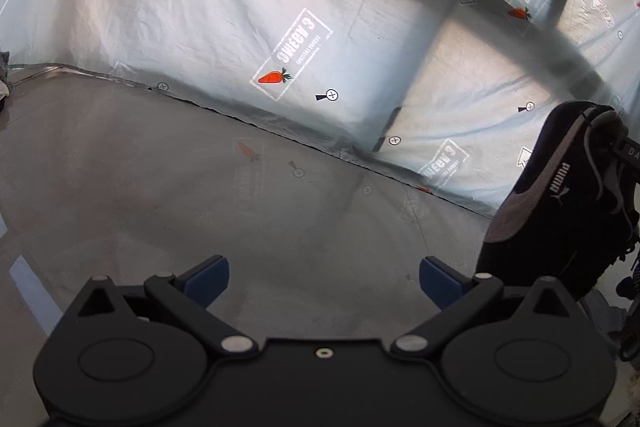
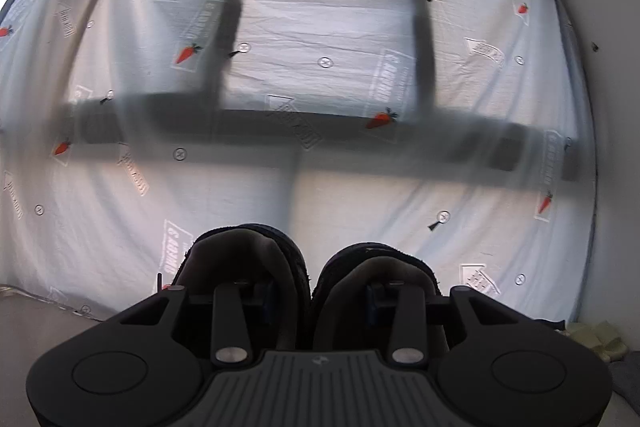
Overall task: Organize scattered shoes
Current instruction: 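Carry the black Puma sneakers toward the shoes lined along the wall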
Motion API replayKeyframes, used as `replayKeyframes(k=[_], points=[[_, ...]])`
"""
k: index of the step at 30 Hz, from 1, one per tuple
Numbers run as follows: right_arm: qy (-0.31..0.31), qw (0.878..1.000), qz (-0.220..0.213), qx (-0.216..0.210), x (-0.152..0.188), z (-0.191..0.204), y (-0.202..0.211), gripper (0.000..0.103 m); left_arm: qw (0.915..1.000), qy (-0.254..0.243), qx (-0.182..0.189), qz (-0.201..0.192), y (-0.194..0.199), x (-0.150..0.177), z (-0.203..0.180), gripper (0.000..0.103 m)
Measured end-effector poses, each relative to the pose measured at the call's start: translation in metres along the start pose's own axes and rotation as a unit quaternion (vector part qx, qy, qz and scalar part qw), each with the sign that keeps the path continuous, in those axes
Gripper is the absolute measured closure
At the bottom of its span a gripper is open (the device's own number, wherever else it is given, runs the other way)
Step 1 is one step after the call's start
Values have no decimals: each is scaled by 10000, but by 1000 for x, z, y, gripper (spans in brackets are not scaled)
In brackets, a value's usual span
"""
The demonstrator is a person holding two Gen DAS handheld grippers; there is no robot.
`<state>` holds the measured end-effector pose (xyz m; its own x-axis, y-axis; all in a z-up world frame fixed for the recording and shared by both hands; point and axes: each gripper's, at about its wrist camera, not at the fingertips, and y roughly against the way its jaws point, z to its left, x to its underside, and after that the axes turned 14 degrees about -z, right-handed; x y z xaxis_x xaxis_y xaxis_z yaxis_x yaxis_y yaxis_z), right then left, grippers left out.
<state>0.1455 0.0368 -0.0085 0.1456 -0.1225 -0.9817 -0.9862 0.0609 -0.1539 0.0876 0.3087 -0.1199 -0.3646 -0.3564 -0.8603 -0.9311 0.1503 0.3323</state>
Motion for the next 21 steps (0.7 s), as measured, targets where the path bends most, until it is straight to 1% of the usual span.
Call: replayKeyframes(k=[3,6,7,8,9,11,13,14,17,21], points=[[142,9991,51,392,2,-38,12,62,9999,-45,112,48,-5,3,-17,1],[288,9960,199,823,8,-76,22,62,9994,-73,335,99,-18,7,-45,1],[289,9953,226,895,9,-82,25,61,9991,-137,399,108,-23,8,-56,1],[328,9922,308,1159,11,-105,31,61,9987,-237,446,118,-28,10,-70,1],[408,9901,341,1299,13,-118,36,61,9982,-327,494,126,-32,12,-83,1],[571,9860,429,1506,17,-142,43,62,9968,-442,660,115,-39,16,-109,1],[669,9816,573,1696,22,-176,52,61,9957,-458,809,50,-43,23,-134,1],[718,9792,642,1785,24,-192,56,61,9953,-430,866,32,-47,28,-150,1],[785,9752,841,1893,31,-238,68,61,9957,-342,859,94,-59,43,-195,1],[791,9709,1106,1973,42,-299,82,62,9928,-361,1127,171,-68,62,-250,1]])
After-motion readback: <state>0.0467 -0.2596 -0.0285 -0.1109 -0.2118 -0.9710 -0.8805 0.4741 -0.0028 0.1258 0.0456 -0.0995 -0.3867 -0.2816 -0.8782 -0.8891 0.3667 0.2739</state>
